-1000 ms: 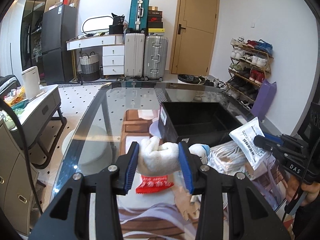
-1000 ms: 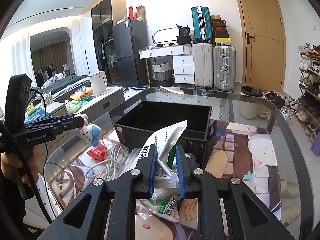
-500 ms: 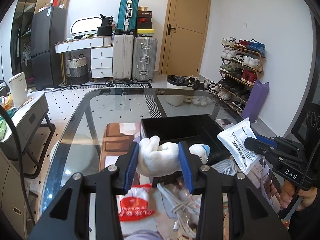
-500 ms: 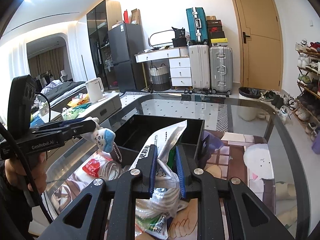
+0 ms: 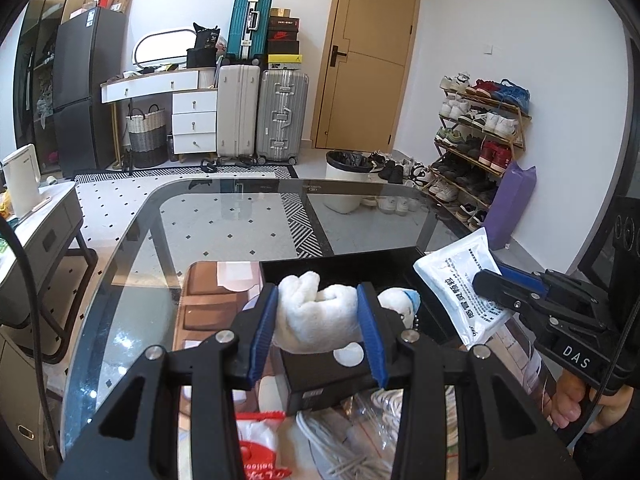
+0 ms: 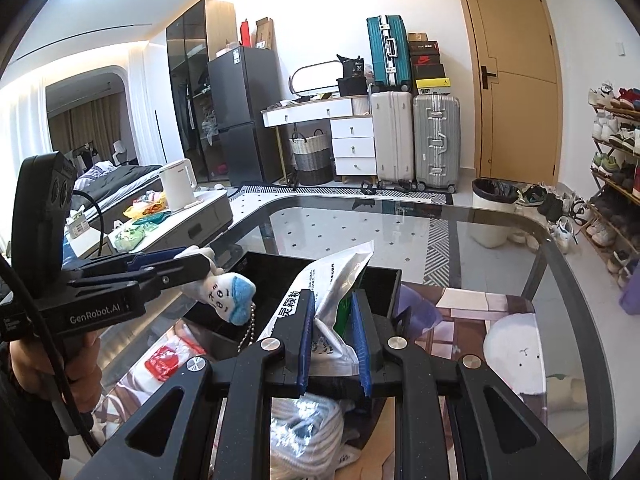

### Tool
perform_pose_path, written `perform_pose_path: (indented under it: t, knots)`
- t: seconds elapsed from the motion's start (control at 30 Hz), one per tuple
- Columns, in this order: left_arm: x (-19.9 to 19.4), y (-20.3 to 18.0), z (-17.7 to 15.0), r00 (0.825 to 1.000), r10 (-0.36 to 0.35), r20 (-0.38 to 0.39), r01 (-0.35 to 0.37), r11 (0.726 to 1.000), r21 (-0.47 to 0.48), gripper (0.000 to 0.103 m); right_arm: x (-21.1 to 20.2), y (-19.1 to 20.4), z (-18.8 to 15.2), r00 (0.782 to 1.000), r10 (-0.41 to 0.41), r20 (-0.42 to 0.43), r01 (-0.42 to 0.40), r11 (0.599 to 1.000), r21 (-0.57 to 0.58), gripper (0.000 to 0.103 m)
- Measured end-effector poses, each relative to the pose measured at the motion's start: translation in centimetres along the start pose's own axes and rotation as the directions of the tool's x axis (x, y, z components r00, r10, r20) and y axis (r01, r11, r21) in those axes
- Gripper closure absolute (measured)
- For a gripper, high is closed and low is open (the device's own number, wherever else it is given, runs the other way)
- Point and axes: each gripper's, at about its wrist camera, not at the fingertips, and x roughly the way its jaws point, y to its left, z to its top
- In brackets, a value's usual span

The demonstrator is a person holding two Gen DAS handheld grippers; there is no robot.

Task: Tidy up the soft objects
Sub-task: 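Carry the plush toy and white packet into the black box with both tools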

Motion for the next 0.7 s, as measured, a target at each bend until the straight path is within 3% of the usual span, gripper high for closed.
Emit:
perform_pose_path:
  t: [0.7]
  knots:
    - [4.7, -1.4, 0.0, 0.999, 0.03, -0.044, -0.028, 0.998, 0.055, 0.064, 4.7, -1.2, -0.1, 0.997, -0.044, -0.06, 0.042, 0.998, -0.044, 0.084]
